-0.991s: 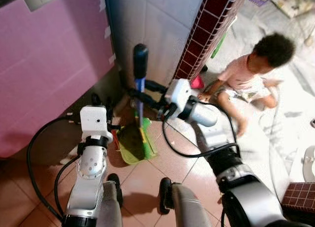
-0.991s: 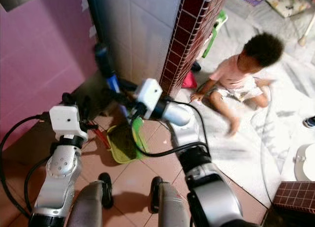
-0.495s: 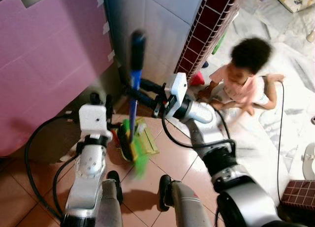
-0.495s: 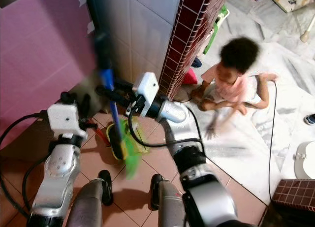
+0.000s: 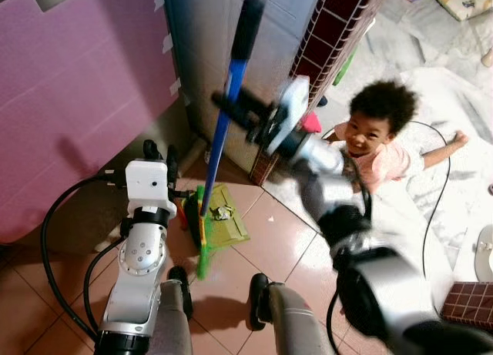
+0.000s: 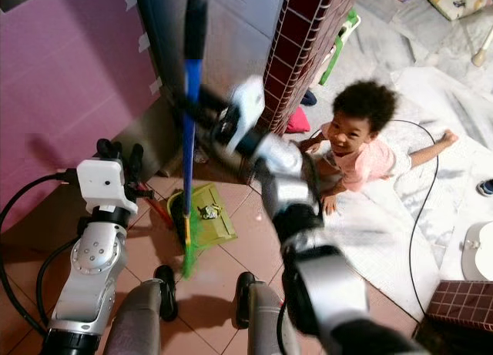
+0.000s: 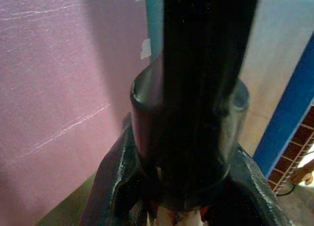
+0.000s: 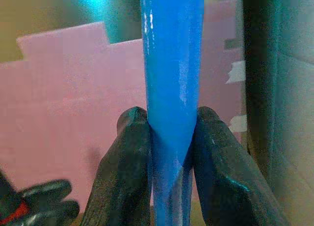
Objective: Sweep floor
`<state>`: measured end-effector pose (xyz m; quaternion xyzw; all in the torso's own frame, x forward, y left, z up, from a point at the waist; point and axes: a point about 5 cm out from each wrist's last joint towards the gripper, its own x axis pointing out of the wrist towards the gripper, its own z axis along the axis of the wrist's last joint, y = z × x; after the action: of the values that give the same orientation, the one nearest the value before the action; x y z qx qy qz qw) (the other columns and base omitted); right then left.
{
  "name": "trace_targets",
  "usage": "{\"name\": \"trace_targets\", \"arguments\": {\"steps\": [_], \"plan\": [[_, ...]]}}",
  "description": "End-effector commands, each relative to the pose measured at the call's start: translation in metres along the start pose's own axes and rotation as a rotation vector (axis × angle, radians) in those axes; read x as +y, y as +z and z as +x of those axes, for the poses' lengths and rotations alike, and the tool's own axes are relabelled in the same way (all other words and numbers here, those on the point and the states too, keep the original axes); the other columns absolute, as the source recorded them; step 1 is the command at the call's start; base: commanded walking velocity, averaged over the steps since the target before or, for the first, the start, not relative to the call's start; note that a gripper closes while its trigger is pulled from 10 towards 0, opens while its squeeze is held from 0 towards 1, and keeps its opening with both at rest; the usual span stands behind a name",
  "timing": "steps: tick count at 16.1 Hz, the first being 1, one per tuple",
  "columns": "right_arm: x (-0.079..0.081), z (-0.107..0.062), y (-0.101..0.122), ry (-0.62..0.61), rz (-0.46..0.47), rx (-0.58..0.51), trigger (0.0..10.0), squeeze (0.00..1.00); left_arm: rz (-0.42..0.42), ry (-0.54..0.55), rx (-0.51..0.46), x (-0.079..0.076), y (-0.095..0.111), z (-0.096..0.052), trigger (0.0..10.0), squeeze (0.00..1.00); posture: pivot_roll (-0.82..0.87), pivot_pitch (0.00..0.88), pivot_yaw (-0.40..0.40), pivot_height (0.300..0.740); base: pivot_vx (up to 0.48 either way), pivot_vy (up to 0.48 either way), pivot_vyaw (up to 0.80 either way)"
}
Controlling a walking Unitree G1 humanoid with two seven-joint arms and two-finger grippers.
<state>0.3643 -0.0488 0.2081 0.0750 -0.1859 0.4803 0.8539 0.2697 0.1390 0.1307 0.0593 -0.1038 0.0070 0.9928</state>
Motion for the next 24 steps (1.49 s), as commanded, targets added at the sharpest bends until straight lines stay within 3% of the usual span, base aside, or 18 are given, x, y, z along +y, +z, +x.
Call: {"name": "trace_targets", "arguments": {"steps": [1,3,6,7,9,12,13,14,17,20,22,24], "plan": [[-0.005,0.002,0.005,-0.009,0.076,-0.032,10.0,0.00,0.053,-0.004,0.135,0.002,-0.027,-0.011,10.0,0.00,0.02,0.326,-0.085,0.740,0.000,0.000,0.00],[-0.016,0.004,0.015,-0.040,0.117,0.006,10.0,0.00,0.048,-0.007,0.133,-0.001,-0.026,-0.010,10.0,0.00,0.01,0.318,-0.084,0.740,0.000,0.000,0.00],[-0.021,0.002,0.021,-0.066,0.040,-0.004,10.0,0.00,0.044,-0.011,0.131,-0.002,-0.027,-0.010,10.0,0.00,0.01,0.312,-0.085,0.740,0.000,0.000,0.00],[-0.023,-0.004,0.017,-0.107,-0.075,0.010,10.0,0.00,0.043,-0.009,0.131,-0.002,-0.027,-0.010,10.0,0.00,0.01,0.311,-0.086,0.740,0.000,0.000,0.00],[-0.027,-0.009,0.015,-0.177,-0.078,0.001,10.0,0.00,0.045,-0.005,0.129,-0.001,-0.026,-0.010,10.0,0.00,0.02,0.312,-0.085,0.740,0.000,0.000,0.00],[-0.038,-0.008,0.038,-0.252,-0.209,-0.075,10.0,0.00,0.050,-0.003,0.131,0.002,-0.027,-0.012,10.0,0.00,0.02,0.312,-0.085,0.740,0.000,0.000,0.00],[-0.042,-0.006,0.049,-0.246,-0.293,-0.080,10.0,0.00,0.051,-0.003,0.132,0.002,-0.027,-0.012,10.0,0.00,0.02,0.314,-0.085,0.740,0.000,0.000,0.00],[-0.044,-0.005,0.050,-0.248,-0.307,-0.068,10.0,0.00,0.051,-0.003,0.132,0.001,-0.027,-0.012,10.0,0.00,0.02,0.314,-0.085,0.740,0.000,0.000,0.00],[-0.046,-0.015,0.036,-0.243,-0.390,0.049,10.0,0.00,0.046,-0.001,0.128,0.000,-0.027,-0.012,10.0,0.00,0.02,0.313,-0.087,0.740,0.000,0.000,0.00],[-0.044,-0.037,0.007,-0.286,-0.437,0.150,10.0,0.00,0.051,-0.002,0.132,0.000,-0.029,-0.012,10.0,0.00,0.02,0.312,-0.085,0.740,0.000,0.000,0.00],[-0.039,-0.053,-0.011,-0.314,-0.375,0.160,10.0,0.00,0.057,-0.005,0.134,0.000,-0.031,-0.013,10.0,0.00,0.03,0.306,-0.087,0.740,0.000,0.000,0.00],[-0.033,-0.067,-0.038,-0.383,-0.250,0.237,10.0,0.00,0.062,-0.009,0.143,-0.001,-0.034,-0.014,10.0,0.00,0.03,0.299,-0.088,0.740,0.000,0.000,0.00]]}}
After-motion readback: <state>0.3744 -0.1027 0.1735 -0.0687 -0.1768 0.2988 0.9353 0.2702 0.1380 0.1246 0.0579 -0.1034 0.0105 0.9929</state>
